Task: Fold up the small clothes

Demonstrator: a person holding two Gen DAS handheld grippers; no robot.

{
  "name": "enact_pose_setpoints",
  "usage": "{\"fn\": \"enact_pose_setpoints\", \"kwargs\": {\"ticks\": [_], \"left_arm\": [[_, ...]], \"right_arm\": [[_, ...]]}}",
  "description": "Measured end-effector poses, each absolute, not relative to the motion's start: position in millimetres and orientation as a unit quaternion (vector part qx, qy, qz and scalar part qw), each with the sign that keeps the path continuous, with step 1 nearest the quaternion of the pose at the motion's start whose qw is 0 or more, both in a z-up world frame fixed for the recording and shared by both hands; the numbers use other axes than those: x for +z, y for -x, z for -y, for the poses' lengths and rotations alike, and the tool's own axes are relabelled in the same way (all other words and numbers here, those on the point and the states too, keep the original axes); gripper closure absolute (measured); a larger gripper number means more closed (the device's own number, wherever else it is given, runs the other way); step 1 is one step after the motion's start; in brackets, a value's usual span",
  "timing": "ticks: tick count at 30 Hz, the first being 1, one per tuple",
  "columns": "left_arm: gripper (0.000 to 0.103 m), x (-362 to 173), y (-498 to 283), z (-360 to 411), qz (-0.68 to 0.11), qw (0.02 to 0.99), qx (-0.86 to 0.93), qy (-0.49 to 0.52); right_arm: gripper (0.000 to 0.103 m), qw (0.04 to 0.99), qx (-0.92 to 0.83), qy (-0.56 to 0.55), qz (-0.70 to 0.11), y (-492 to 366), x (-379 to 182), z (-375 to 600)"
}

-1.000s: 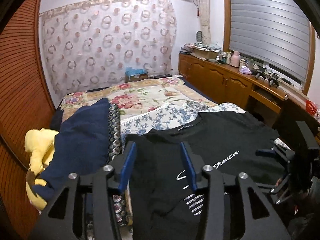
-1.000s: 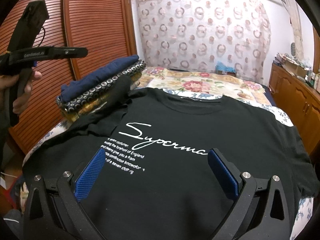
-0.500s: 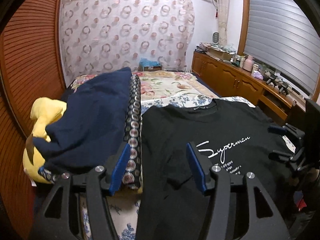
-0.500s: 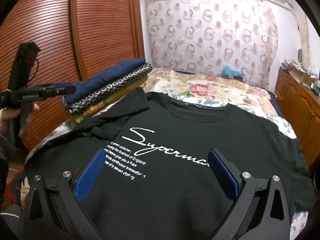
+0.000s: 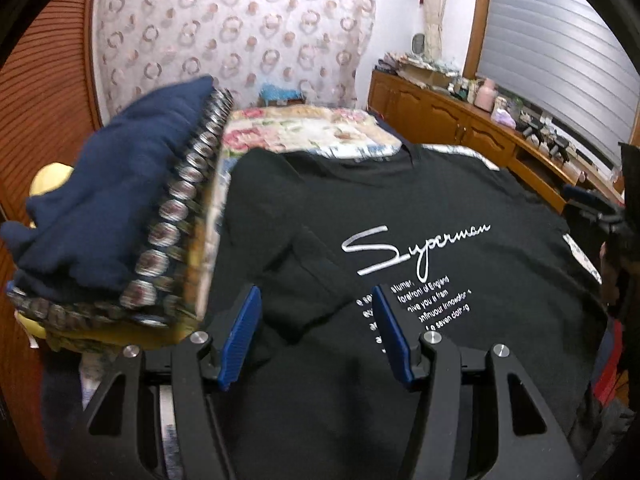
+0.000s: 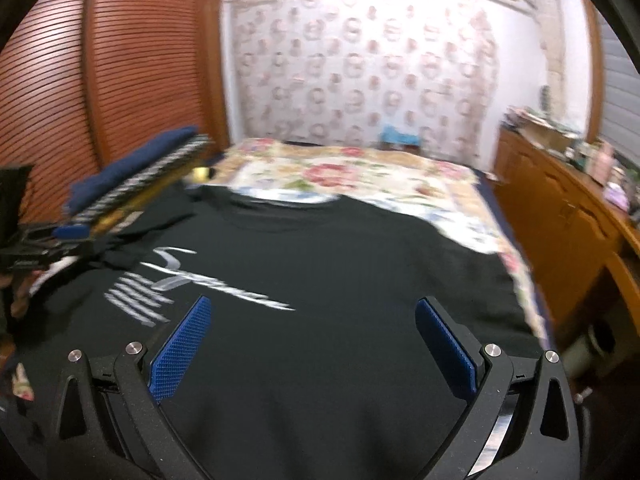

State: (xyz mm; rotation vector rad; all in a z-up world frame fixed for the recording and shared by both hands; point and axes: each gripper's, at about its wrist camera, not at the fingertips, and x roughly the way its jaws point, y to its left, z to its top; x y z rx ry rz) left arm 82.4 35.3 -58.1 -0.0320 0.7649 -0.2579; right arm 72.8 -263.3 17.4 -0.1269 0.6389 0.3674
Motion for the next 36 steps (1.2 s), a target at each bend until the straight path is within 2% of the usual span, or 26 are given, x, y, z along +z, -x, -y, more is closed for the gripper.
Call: {"fn": "enact_pose_setpoints", "kwargs": {"ticks": [10, 16, 30, 36], "left_arm": [[0.046, -78, -96, -13, -0.409, 0.904, -0.126, -0.003], [0.046, -80, -99, -13, -0.419, 0.9, -0.119, -0.011], [0.043, -82, -105, -5, -0.426, 0.898, -0.105, -0.041], [0.041, -82, -106, -5, -0.427, 0.897, -0.106, -0.041]], "right_arm": [[0.011, 0.926, 0.073, 0.042, -0.368, -93, -1, 382], [0.013, 0.911, 0.064, 0.004, -0.408, -98, -22, 424], [0.016, 0.887, 0.096, -0.045, -0.449, -105, -32, 445], [0.041, 0.877, 0.107, -0.041, -0.466, -109, -37, 442]]}}
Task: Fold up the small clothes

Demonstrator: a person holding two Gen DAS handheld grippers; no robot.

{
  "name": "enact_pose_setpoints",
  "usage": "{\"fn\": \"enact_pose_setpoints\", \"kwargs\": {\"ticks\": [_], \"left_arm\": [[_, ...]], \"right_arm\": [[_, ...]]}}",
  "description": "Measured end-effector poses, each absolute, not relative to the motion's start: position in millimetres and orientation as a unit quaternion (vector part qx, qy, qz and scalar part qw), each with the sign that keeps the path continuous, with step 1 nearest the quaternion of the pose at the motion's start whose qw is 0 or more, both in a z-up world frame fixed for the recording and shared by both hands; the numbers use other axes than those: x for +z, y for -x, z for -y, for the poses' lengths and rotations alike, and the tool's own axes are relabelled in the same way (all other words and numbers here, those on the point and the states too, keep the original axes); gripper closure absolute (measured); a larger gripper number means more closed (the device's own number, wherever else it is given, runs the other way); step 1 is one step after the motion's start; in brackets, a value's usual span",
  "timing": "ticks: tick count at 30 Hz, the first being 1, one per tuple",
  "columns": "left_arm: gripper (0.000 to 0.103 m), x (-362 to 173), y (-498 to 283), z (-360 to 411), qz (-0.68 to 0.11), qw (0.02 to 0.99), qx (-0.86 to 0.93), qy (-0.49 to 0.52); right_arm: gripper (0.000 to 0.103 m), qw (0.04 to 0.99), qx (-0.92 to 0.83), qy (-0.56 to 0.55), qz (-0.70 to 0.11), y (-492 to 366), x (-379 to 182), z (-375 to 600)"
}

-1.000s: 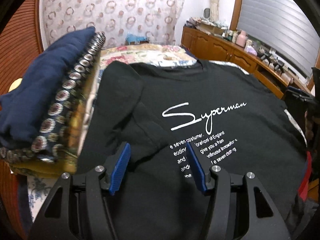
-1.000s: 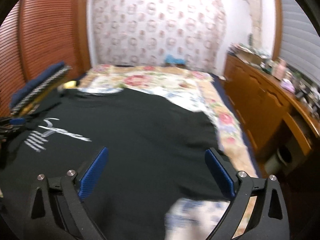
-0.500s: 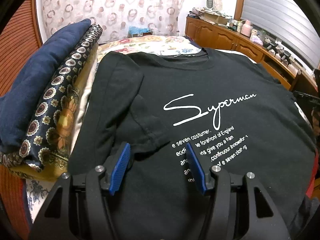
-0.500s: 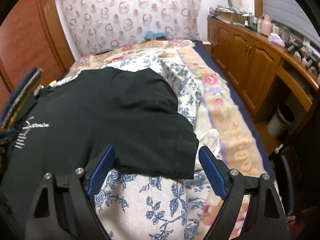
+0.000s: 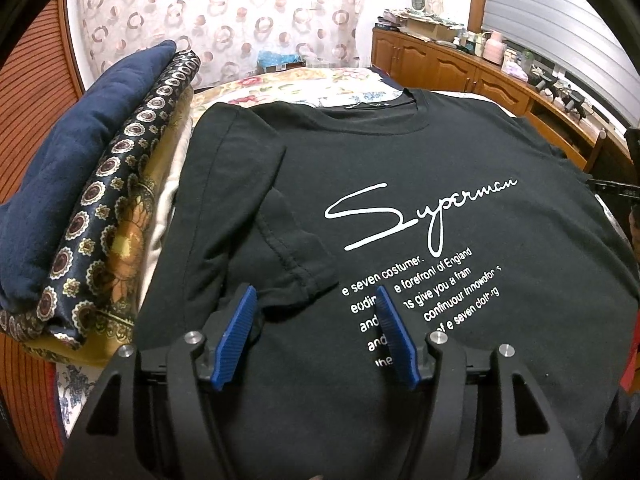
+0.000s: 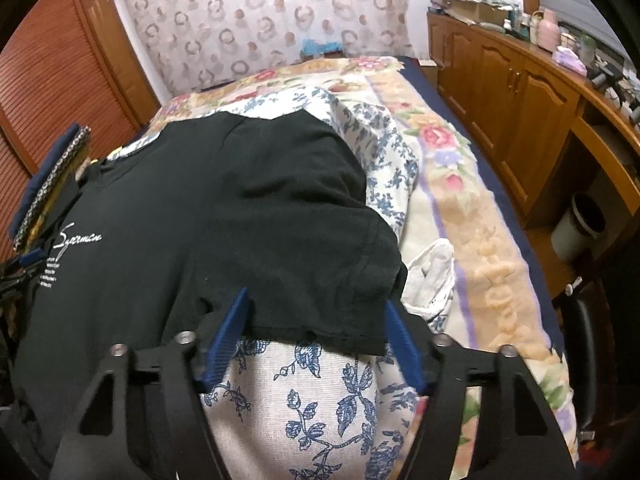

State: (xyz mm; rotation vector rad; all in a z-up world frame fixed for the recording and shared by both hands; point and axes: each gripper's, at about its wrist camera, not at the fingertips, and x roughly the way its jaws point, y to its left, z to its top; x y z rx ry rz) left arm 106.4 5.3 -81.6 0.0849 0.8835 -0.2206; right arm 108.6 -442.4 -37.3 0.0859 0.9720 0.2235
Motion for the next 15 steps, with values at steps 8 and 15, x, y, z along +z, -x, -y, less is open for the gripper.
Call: {"fn": "enact_pose_setpoints", "kwargs": {"ticks": [8, 15], "left_arm": [[0.036, -81, -107, -4, -0.428, 0.896, -0.109, -0.043], [0.033, -81, -109, -5, -0.429, 0.896, -0.106, -0.042]], "right_arm": [[0.076, 0.882, 0.104, -0.028, -0.458, -112, -32, 438], [0.095, 0.901, 0.106, -0.017, -0.421, -110, -14, 431]]}}
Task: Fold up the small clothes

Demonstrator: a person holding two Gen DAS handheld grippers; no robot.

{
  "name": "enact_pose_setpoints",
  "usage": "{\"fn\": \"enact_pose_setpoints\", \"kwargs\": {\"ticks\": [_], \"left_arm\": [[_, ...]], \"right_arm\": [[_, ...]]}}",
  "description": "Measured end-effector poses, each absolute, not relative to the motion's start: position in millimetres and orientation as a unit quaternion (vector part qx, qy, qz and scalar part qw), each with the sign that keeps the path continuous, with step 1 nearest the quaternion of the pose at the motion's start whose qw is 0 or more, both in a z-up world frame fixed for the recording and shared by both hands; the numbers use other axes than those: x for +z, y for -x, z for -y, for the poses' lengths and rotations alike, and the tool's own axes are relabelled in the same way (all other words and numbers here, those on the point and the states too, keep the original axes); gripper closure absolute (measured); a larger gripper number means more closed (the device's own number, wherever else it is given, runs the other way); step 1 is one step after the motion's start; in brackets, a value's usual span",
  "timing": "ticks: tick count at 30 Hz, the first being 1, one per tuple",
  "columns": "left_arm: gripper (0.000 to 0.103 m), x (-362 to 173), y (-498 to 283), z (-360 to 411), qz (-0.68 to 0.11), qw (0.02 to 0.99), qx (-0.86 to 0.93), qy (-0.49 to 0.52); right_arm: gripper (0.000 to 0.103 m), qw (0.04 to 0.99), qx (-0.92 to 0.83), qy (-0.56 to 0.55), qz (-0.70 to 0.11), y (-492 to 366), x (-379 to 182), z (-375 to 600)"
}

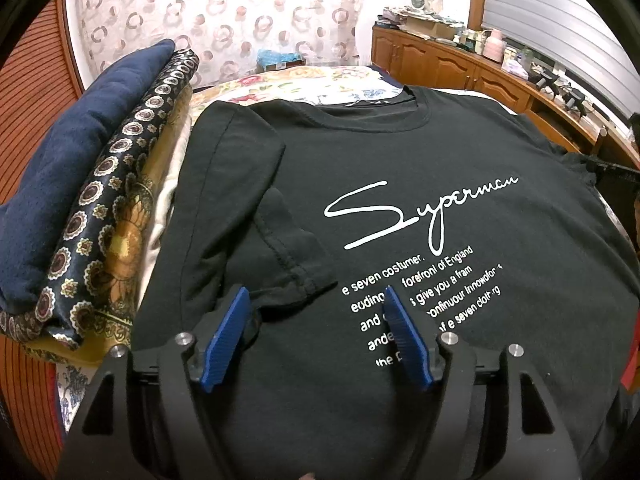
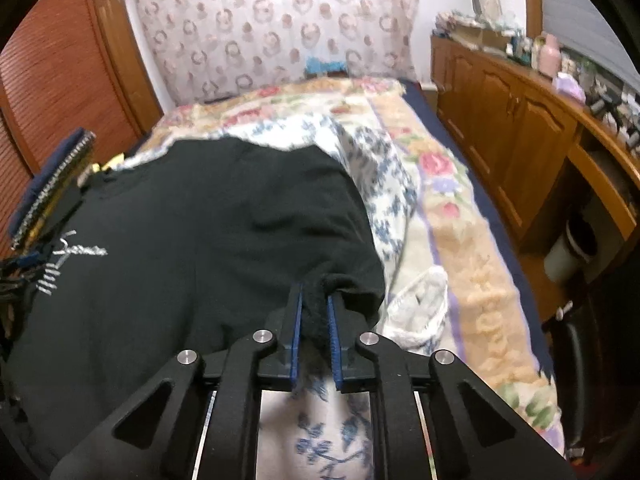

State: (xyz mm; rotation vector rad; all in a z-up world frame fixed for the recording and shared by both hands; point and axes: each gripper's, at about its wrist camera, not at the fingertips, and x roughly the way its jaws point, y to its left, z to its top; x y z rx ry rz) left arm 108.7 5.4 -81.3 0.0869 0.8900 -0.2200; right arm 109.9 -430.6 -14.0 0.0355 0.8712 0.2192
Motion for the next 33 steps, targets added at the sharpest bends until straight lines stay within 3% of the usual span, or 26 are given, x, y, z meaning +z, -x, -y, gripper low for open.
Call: {"fn": "enact_pose_setpoints", "kwargs": {"ticks": [9, 16, 18, 23, 33], "left_arm": [[0.027, -82, -109, -6, -0.432, 0.895, -0.102, -0.038], [0.027, -82, -110, -5, -0.432, 0.895, -0.101, -0.039], [0.027, -82, -109, -6, -0.432, 0.895, -0.101, -0.038], [0.027, -75, -104, -7, -0.414, 0.904, -0.103, -0.03], [0.027, -36, -81, -16, -0.34, 0.935, -0.101, 0.011]], "right_arm": [[0.096, 0.91, 0.182, 0.026, -0.371, -107, 23, 357], [0.094, 0.883, 0.242, 0.058, -0.398, -95, -6, 291], [0.088, 0.879, 0.24, 0.066, -0.408, -93, -18, 284], [0.054, 0.881, 0.226, 0.05, -0.413, -89, -20, 294], [0.05, 0.91, 0.157, 0.021, -0.384, -103, 8, 354]]}}
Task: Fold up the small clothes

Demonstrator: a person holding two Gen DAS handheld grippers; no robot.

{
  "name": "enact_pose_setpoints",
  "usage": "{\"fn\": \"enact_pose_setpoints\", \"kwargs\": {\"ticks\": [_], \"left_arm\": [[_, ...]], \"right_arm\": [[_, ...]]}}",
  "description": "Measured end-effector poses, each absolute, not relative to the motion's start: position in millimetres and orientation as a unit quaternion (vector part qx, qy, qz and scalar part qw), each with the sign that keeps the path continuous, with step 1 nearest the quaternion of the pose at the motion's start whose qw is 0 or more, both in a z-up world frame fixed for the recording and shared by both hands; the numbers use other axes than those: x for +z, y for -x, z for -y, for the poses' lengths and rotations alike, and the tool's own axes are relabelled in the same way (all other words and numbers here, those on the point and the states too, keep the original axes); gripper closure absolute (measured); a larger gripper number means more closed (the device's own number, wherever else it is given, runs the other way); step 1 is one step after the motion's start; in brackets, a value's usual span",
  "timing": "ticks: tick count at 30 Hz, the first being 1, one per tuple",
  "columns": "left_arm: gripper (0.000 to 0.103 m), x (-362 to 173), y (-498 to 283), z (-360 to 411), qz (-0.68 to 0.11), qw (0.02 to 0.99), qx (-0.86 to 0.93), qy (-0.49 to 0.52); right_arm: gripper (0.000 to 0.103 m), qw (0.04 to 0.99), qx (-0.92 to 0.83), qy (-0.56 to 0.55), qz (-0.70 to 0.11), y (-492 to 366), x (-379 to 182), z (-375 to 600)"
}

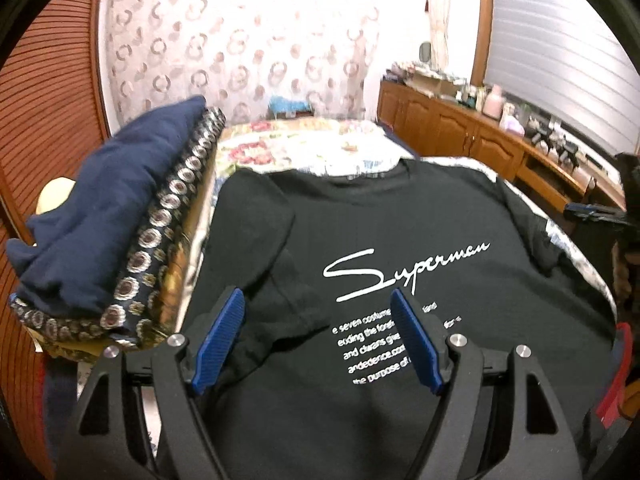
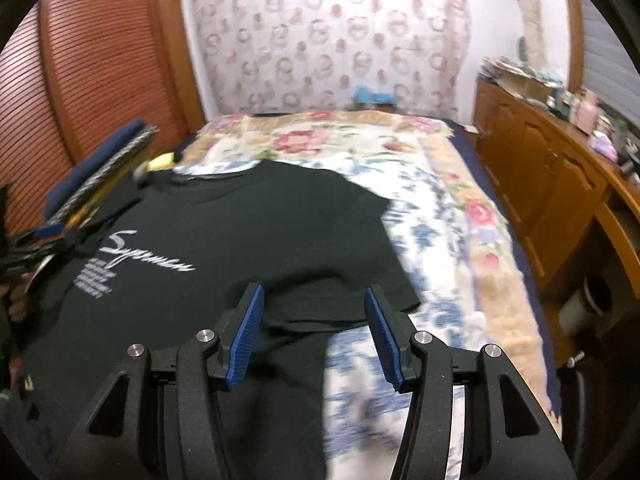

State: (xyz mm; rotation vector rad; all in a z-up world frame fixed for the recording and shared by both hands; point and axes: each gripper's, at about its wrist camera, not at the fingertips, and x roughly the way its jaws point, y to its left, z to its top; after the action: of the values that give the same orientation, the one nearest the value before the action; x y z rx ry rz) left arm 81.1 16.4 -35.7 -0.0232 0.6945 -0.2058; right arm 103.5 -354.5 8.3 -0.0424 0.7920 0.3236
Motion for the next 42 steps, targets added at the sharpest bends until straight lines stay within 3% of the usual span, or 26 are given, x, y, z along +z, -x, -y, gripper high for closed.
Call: {"fn": "enact_pose_setpoints", "kwargs": {"ticks": [9, 12, 14, 16, 19, 32, 33, 35, 37, 42], "left_arm": [[0.027, -31, -69, -12, -0.326, 0.939, -0.106, 0.029], [0.027, -33, -68, -10, -0.327, 0.939, -0.103, 0.022], [0.027, -35, -67, -9, -0.328, 0.939, -0.103, 0.023], [0.027, -36, -67, -9, -0.33, 0.938, -0.103, 0.025], [0.027, -35, -65, -9, -0.33, 0.938, -0.101, 0.026], [0.027, -36, -60, -16, -0.332, 0.938, -0.096, 0.035], [0.027, -36, -60, -16, -0.332, 0.938, -0.096, 0.035], [0.027, -38, -60, -17, -0.333, 0.937, -0.095, 0.036], [0.027, -38, -59, -17, -0.333, 0.937, -0.095, 0.038], [0.027, -38, -61, -16, -0.334, 0.937, -0.095, 0.038]], "right_arm": [[0.05, 0.89, 0.096, 0.031, -0.446, -150, -33, 382], [0.063, 0.889, 0.095, 0.036, -0.447, -154, -37, 385], [0.09, 0.885, 0.117, 0.032, -0.449, -155, -37, 383], [0.098, 0.882, 0.133, 0.034, -0.452, -154, -35, 378], [0.1, 0.883, 0.159, 0.034, -0.44, -157, -25, 365], [0.099, 0.883, 0.273, 0.049, -0.38, -179, 32, 243], [0.097, 0.884, 0.274, 0.046, -0.376, -179, 33, 238], [0.069, 0.887, 0.272, 0.045, -0.371, -178, 37, 234], [0.06, 0.892, 0.265, 0.046, -0.364, -174, 38, 236], [0.06, 0.894, 0.238, 0.065, -0.374, -167, 30, 254]]}}
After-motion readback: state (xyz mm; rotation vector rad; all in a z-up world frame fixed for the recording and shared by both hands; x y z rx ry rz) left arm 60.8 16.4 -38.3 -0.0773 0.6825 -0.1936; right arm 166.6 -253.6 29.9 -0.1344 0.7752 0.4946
